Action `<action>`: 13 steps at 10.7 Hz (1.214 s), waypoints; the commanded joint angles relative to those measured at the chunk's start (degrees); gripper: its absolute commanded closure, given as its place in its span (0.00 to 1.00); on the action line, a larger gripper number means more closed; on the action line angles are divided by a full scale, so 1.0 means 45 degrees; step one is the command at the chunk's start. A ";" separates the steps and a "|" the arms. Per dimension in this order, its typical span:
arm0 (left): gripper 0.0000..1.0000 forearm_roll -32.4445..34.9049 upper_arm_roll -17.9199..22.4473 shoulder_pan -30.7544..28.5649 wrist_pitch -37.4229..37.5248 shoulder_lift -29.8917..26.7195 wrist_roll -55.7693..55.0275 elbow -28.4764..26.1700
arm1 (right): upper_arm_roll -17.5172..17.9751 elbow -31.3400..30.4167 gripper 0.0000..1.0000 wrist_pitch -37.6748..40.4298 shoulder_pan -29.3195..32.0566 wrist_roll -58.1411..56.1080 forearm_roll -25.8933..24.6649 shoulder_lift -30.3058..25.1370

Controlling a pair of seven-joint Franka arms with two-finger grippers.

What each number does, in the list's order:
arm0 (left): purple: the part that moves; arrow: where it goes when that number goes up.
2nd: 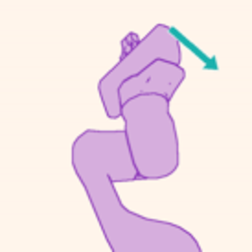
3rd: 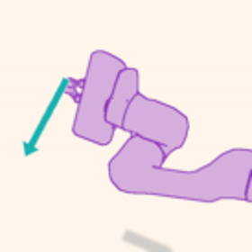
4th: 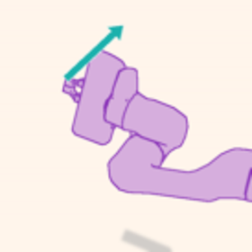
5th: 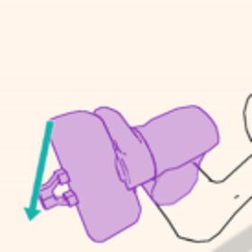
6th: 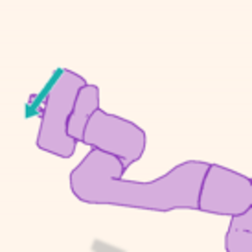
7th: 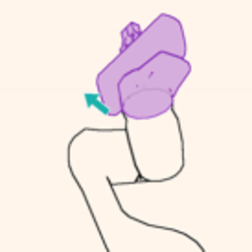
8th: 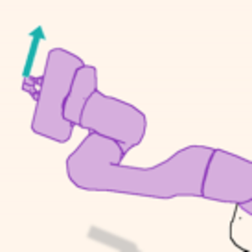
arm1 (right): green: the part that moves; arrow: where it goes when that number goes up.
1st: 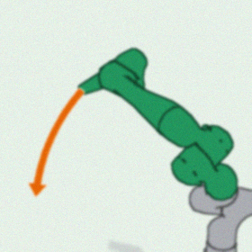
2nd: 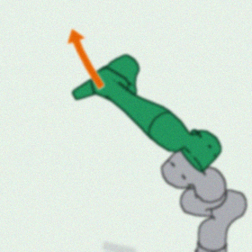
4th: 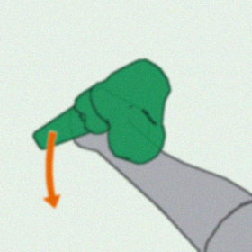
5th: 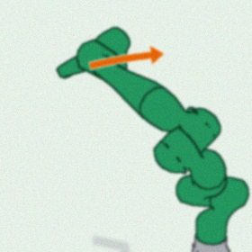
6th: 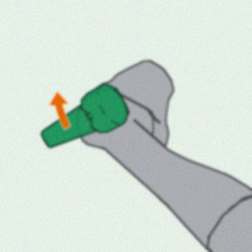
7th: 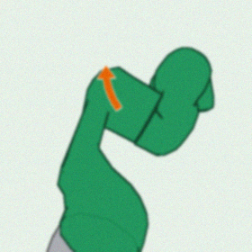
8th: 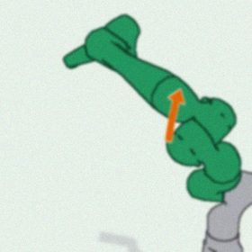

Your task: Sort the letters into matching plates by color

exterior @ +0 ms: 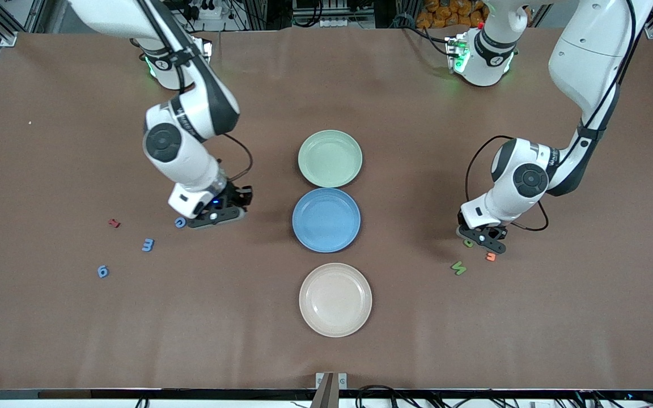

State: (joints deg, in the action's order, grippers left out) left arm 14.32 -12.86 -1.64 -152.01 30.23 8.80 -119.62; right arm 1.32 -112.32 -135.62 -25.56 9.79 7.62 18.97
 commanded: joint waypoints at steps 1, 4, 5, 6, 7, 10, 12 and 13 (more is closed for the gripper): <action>0.72 -0.0331 -0.0130 -0.0085 -0.0147 0.0198 0.0095 0.0216 | -0.0060 0.2649 0.85 0.0119 -0.1270 0.0401 -0.0072 0.2144; 0.77 -0.0679 -0.0441 -0.0104 0.0009 0.0003 -0.0021 0.0216 | -0.0060 0.4545 0.85 0.0060 -0.2131 0.1085 -0.0131 0.3982; 0.77 -0.1224 -0.0636 -0.0085 0.0241 -0.0095 -0.0061 0.0293 | -0.0060 0.5092 0.85 0.0022 -0.2307 0.1280 -0.0131 0.4412; 0.77 -0.1384 -0.0773 -0.0085 0.0669 -0.0154 -0.0061 0.0565 | -0.0060 0.5233 0.85 -0.0153 -0.2483 0.1301 -0.0131 0.4649; 0.77 -0.1482 -0.0871 -0.0065 0.1099 -0.0212 -0.0100 0.0819 | -0.0060 0.5234 0.85 -0.0464 -0.2678 0.1321 -0.0131 0.4767; 0.79 -0.2165 -0.1300 0.0013 0.2136 -0.0271 -0.0352 0.1678 | -0.0060 0.5214 0.00 -0.0584 -0.2836 0.2430 -0.0169 0.4827; 0.81 -0.2264 -0.1787 0.0247 0.2624 -0.0116 -0.1345 0.2535 | -0.0079 0.5176 0.00 -0.0584 -0.2817 0.2337 -0.0228 0.4749; 0.81 -0.2264 -0.1906 0.0441 0.2801 0.0020 -0.1756 0.2965 | -0.0079 0.5137 0.00 -0.0546 -0.2740 0.2240 -0.0248 0.4671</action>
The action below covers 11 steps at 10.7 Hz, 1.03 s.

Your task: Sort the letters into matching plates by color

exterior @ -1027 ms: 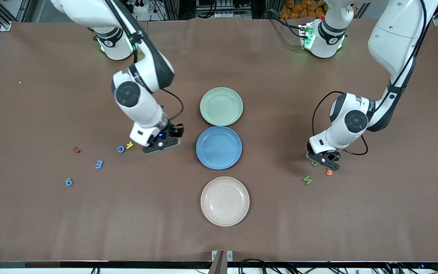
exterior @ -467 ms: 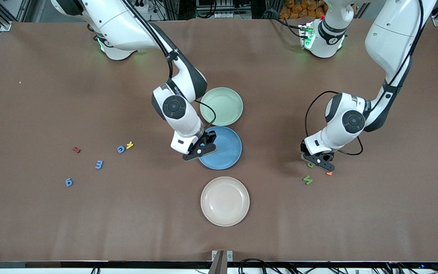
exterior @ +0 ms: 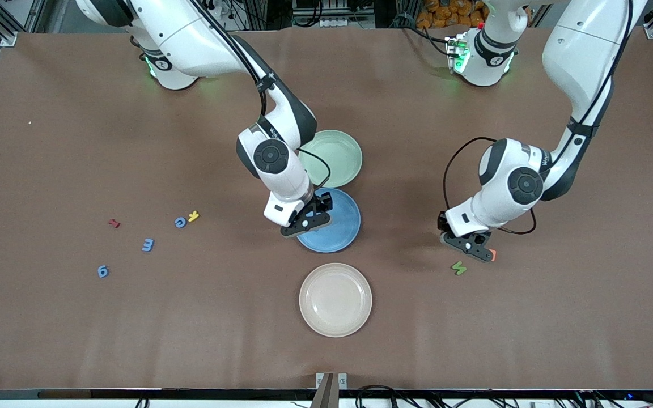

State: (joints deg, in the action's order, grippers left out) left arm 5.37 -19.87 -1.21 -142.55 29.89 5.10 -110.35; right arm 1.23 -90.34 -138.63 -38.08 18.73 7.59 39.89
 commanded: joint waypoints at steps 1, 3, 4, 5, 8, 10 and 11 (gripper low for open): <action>0.81 -0.0276 -0.0349 0.0733 0.0836 0.0174 -0.1556 0.1237 | -0.0077 0.0077 0.00 0.0238 0.0238 -0.0252 -0.0241 -0.0152; 0.81 -0.0276 -0.0349 0.1417 0.0857 0.0175 -0.3215 0.1260 | -0.0135 -0.0683 0.00 0.0918 0.1251 -0.1191 -0.0241 -0.1067; 0.81 -0.0276 -0.0349 0.1633 0.1031 0.0175 -0.3899 0.1144 | -0.0155 -0.0764 0.00 0.1774 0.1855 -0.1330 -0.0279 -0.1323; 0.80 -0.0276 -0.0446 0.1828 0.1362 0.0059 -0.4680 0.0930 | -0.0213 -0.0765 0.00 0.2478 0.2480 -0.1486 -0.0493 -0.1519; 0.80 -0.0276 -0.1400 0.2084 0.2864 -0.0040 -0.7860 0.0830 | -0.0272 -0.0784 0.00 0.2876 0.4589 -0.2928 -0.1354 -0.1696; 0.80 -0.0276 -0.2220 0.2162 0.3433 -0.0021 -1.0280 0.0830 | -0.0272 -0.0804 0.00 0.2818 0.5782 -0.4019 -0.1393 -0.1794; 0.80 -0.0276 -0.2456 0.2433 0.3455 0.0095 -1.1472 0.0869 | -0.0272 -0.1075 0.00 0.2721 0.6503 -0.4394 -0.1413 -0.1891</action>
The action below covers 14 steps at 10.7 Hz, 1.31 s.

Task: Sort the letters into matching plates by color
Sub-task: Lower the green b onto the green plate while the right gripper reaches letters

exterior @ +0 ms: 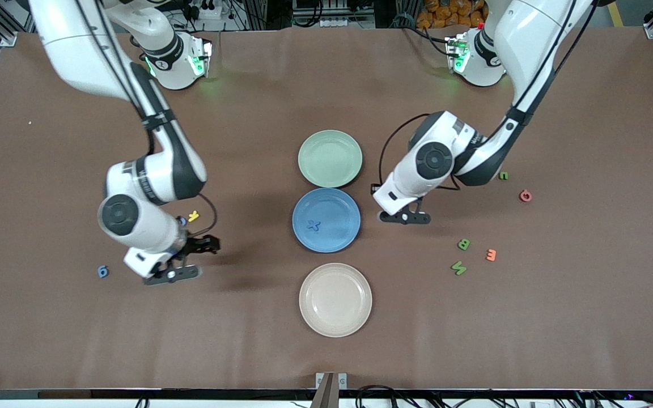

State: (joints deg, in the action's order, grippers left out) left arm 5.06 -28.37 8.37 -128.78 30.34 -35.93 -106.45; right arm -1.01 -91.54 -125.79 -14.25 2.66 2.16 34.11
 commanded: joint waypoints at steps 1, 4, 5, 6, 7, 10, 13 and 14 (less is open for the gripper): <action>0.80 -0.0207 -0.0570 0.0791 0.0394 0.0054 -0.3295 0.0041 | 0.0225 -0.1217 0.00 -0.0248 0.1774 -0.1096 -0.0265 -0.0782; 0.82 -0.0207 -0.0570 0.2177 0.0375 0.0540 -0.5738 0.0411 | 0.0245 -0.3166 0.00 -0.2153 0.3416 -0.2268 -0.0364 -0.1232; 0.81 -0.0168 -0.0551 0.2646 0.0317 0.0833 -0.6345 0.0490 | 0.0245 -0.3483 0.00 -0.2724 0.3730 -0.2290 -0.0325 -0.1195; 0.71 -0.0110 -0.0531 0.3038 0.0258 0.1010 -0.6835 0.0510 | 0.0245 -0.3486 0.00 -0.2827 0.3829 -0.2213 -0.0267 -0.1117; 0.62 -0.0071 -0.0512 0.3293 0.0122 0.1128 -0.7130 0.0510 | 0.0245 -0.3506 0.00 -0.2847 0.3888 -0.2096 -0.0169 -0.1078; 0.00 0.0007 -0.0472 0.3569 -0.0191 0.1538 -0.7347 0.0840 | 0.0245 -0.3759 0.00 -0.2905 0.3909 -0.0400 -0.0168 -0.0980; 0.00 0.0356 0.0033 0.3317 -0.0153 0.1190 -0.6959 0.0881 | 0.0245 -0.4052 0.00 -0.3587 0.3773 0.1124 -0.0188 -0.0551; 0.00 0.0882 0.0190 0.2870 -0.0133 0.1013 -0.6241 0.0881 | 0.0245 -0.4362 0.00 -0.3976 0.3772 0.1224 -0.0188 -0.0550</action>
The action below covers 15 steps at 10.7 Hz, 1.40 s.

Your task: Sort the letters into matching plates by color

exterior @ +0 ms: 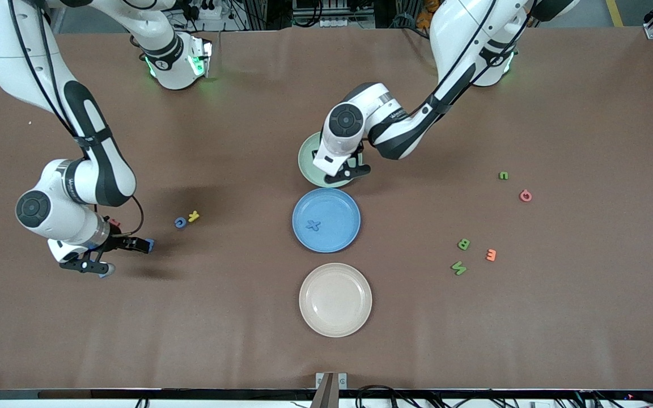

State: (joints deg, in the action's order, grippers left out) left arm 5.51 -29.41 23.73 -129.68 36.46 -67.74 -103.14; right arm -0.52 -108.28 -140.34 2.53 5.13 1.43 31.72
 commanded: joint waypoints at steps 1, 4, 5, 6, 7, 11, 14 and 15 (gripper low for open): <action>0.00 0.1000 0.0422 -0.1186 0.0067 -0.0426 0.2227 0.0166 | 0.0134 -0.0992 0.00 -0.1231 0.0043 0.0715 -0.0006 -0.0017; 0.00 0.1022 0.0441 -0.2906 0.0067 -0.0368 0.5747 0.0420 | 0.0153 -0.1425 0.12 -0.1587 0.0043 0.0871 -0.0005 -0.0017; 0.00 0.1099 0.0538 -0.3317 0.0125 -0.0407 0.6840 0.0363 | 0.0154 -0.1426 0.25 -0.1587 0.0043 0.0871 -0.0005 -0.0017; 0.00 0.1622 0.0539 -0.3824 0.0338 -0.0504 0.7992 0.0169 | 0.0154 -0.1426 0.41 -0.1607 0.0043 0.0871 -0.0005 0.0002; 0.00 0.2188 0.0539 -0.4332 0.0457 -0.0640 0.8989 0.0031 | 0.0154 -0.1426 0.55 -0.1703 -0.0034 0.0871 -0.0025 0.0041; 0.00 0.3108 0.0539 -0.5877 0.0438 -0.0485 1.1864 -0.0087 | 0.0154 -0.1426 0.76 -0.2036 -0.0132 0.0871 -0.0005 0.0256; 0.00 0.4496 0.0539 -0.6699 0.0108 -0.0018 1.2787 -0.0126 | 0.0192 -0.1309 0.94 -0.1822 -0.0133 0.0658 -0.0142 0.0043; 0.00 0.4556 0.0539 -0.6700 -0.0049 0.0022 1.2904 -0.0126 | 0.0212 -0.1251 0.97 -0.1686 -0.0133 0.0637 -0.0142 -0.0171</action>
State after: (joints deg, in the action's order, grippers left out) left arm 23.48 -26.42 -5.35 -128.22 35.99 -11.47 -103.00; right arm -0.05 -113.90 -148.22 2.00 8.21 1.30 32.53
